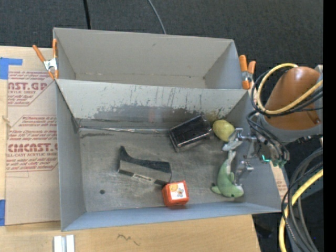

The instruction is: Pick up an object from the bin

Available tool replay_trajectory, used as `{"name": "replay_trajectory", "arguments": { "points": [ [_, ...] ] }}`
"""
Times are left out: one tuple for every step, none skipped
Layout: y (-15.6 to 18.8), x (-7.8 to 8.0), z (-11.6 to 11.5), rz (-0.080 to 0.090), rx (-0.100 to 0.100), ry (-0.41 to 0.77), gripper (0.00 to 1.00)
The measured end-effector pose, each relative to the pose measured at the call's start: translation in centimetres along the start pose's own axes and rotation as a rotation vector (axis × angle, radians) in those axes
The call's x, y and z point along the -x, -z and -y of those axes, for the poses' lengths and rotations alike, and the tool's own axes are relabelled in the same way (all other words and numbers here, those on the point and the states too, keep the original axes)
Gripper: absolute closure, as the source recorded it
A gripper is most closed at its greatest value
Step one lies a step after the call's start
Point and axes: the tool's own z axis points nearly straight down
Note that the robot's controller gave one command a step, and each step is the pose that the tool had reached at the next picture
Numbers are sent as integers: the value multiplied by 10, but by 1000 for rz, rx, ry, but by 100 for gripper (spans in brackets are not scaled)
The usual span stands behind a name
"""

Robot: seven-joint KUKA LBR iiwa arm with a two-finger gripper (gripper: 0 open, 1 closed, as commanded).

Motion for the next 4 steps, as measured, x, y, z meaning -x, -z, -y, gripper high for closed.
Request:
{"name": "replay_trajectory", "arguments": {
  "points": [
    [4, 2, 0, 7, -1, 2, 0],
    [-21, -7, 0, 17, -5, 121, 0],
    [-62, 19, -6, 1, 3, 436, 0],
    [-66, 15, -17, 21, -13, 607, 100]
  ]
}}
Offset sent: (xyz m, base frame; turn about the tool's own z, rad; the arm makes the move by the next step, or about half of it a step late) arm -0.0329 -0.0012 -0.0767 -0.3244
